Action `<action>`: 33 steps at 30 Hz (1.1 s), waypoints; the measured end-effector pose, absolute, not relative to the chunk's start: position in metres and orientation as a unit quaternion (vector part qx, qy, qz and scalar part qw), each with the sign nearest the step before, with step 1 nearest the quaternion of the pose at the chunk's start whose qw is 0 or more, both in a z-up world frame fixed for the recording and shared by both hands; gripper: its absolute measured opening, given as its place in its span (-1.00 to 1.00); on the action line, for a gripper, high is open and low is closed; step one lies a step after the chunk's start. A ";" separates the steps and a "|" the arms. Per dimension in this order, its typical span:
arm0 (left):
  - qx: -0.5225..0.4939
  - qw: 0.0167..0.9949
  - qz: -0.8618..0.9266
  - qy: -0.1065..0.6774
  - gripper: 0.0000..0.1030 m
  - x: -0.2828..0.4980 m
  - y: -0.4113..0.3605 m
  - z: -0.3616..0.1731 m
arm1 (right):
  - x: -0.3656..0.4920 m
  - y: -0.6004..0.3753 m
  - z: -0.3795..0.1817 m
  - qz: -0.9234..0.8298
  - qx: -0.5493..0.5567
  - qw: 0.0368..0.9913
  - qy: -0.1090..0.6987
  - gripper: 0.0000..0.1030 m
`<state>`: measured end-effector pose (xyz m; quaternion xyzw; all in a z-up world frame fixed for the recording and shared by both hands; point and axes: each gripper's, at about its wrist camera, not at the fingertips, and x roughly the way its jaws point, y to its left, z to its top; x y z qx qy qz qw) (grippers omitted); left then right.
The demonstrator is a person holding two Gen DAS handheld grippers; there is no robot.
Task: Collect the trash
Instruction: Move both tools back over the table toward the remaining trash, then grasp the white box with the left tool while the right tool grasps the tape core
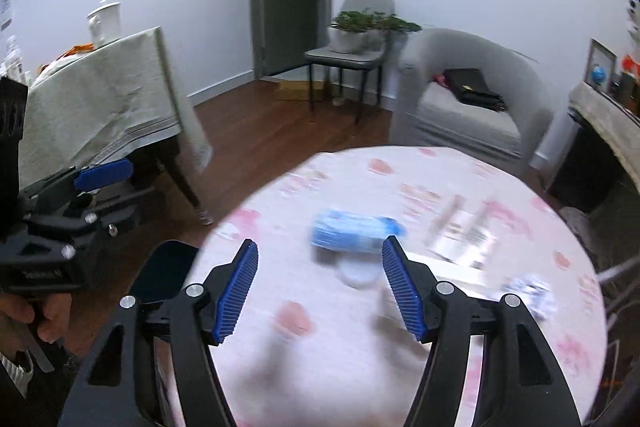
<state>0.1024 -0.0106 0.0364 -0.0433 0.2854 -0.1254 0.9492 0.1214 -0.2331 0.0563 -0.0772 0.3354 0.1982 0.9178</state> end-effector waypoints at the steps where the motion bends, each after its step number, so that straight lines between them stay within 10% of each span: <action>1: -0.033 0.950 -0.126 0.285 0.77 0.103 -0.019 0.035 | 0.119 -0.243 0.058 0.193 -0.076 0.919 0.335 0.31; 33: 0.019 0.918 -0.196 0.343 0.86 0.129 -0.211 -0.004 | 0.089 -0.426 0.030 0.128 -0.020 0.916 0.380 0.46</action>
